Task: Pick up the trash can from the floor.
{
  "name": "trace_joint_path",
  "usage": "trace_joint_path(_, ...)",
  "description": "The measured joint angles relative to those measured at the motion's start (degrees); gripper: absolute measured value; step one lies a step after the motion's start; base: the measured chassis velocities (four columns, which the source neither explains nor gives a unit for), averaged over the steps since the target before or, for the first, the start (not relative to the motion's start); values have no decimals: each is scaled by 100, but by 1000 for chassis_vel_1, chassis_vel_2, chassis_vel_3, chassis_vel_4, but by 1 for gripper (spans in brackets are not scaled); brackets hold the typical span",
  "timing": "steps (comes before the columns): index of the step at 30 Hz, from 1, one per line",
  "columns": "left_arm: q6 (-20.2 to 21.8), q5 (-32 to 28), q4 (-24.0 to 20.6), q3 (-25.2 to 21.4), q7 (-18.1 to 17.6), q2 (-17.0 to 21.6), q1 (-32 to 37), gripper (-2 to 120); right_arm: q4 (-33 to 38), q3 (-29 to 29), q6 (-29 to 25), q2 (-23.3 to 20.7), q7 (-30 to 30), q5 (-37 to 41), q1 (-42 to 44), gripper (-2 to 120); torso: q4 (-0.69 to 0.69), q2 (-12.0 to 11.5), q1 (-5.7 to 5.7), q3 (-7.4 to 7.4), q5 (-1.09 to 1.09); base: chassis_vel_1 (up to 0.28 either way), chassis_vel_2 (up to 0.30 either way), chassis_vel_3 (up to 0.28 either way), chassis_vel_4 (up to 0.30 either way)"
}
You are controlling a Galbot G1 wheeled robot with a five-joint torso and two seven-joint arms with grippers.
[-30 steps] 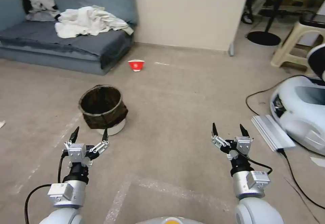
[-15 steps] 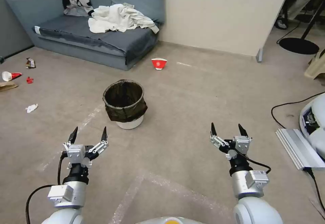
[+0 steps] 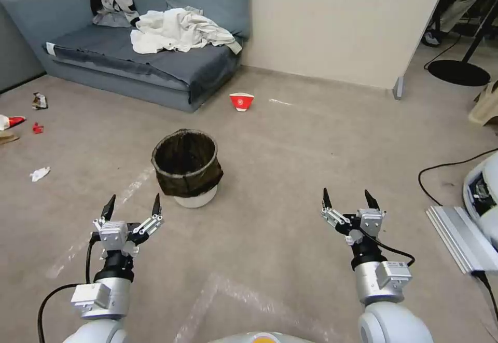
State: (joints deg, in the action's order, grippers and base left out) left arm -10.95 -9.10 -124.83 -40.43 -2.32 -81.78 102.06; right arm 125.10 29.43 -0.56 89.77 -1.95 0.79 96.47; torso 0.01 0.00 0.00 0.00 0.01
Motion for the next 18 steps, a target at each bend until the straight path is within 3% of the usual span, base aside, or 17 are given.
trace_joint_path(18, 66, -25, 33, -11, -8, 19, -97, 100, -51, -36, 75, 14, -2, -16, -26, 100, -2, 0, 0, 0, -1, -153, 151, 148, -151)
